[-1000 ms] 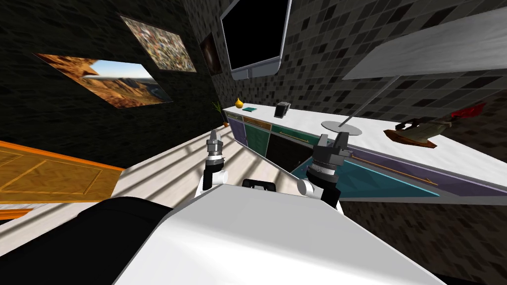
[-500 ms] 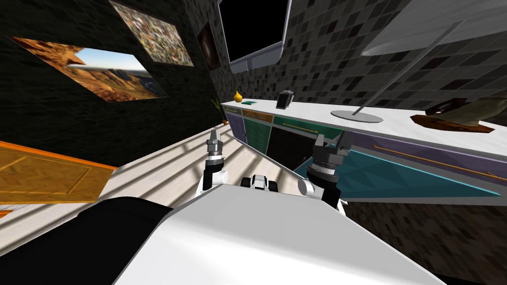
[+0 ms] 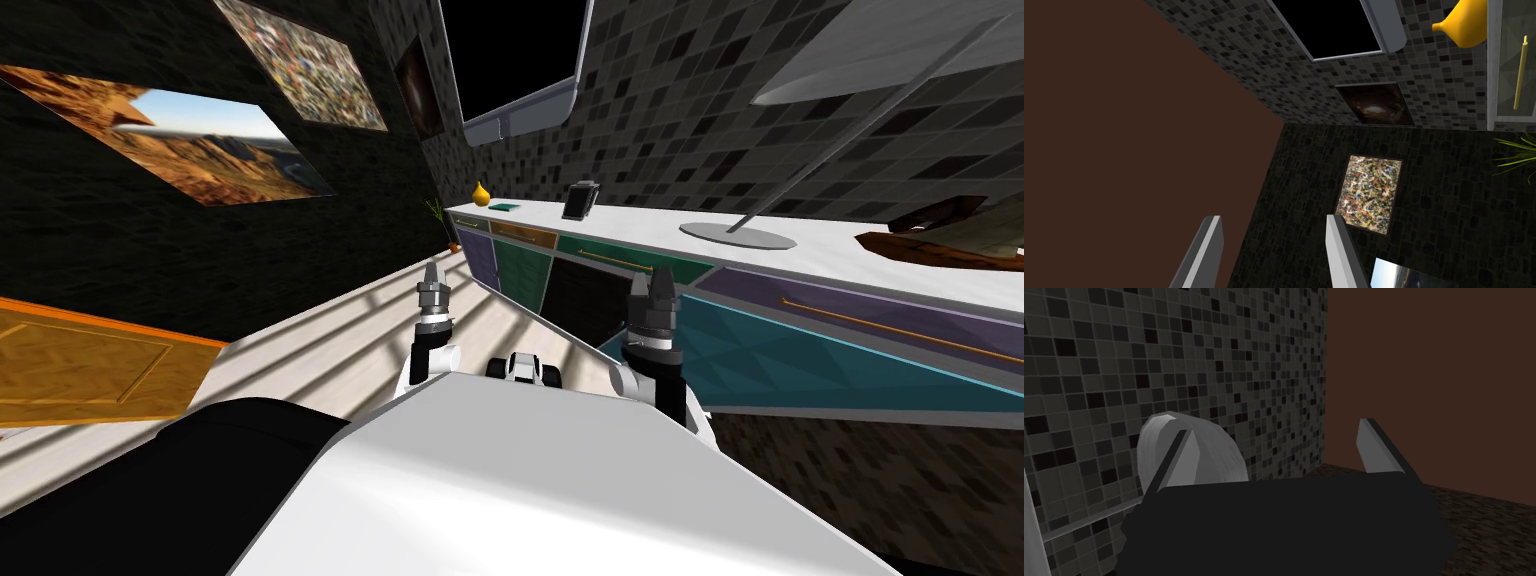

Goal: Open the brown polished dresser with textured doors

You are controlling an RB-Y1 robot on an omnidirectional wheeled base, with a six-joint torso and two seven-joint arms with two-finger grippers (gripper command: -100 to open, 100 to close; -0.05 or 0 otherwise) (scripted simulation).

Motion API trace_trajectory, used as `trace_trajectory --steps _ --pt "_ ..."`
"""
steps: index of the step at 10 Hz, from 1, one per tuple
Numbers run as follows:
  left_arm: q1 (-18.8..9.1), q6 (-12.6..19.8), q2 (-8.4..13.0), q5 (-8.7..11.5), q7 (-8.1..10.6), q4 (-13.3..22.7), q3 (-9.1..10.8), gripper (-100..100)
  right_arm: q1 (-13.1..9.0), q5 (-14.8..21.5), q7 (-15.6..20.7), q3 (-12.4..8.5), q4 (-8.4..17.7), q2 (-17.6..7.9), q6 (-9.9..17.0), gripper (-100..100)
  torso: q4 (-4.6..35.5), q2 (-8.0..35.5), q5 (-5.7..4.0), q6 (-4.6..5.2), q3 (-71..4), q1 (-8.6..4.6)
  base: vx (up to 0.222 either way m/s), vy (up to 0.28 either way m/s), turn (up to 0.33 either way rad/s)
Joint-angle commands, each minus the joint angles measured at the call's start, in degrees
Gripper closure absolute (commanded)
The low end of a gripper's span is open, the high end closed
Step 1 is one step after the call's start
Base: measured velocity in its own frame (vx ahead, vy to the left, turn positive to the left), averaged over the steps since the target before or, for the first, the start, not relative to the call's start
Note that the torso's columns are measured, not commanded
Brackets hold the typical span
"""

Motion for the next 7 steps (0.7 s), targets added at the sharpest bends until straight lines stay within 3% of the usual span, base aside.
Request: trace_trajectory --steps 1,3,7 --pt "0.0 0.0 0.0 0.0 0.0 0.0 0.0 0 -0.5 4.48 4.02 -1.08 1.13 -2.98 1.2 -100 -0.01 -0.03 -0.01 0.0 -0.02 -0.03 0.072 0.084 -0.034" --pt "0.0 0.0 0.0 0.0 0.0 0.0 0.0 0 -0.93 7.95 7.3 -2.1 2.07 -5.31 2.18 -100 0.0 0.01 0.01 0.0 0.0 0.04 0.074 0.107 -0.048" --pt "0.0 0.0 0.0 0.0 0.0 0.0 0.0 0 -1.42 12.95 11.0 -3.19 3.04 -7.62 3.22 -100 0.0 0.0 -0.02 0.0 -0.01 -0.04 0.065 0.072 -0.026"
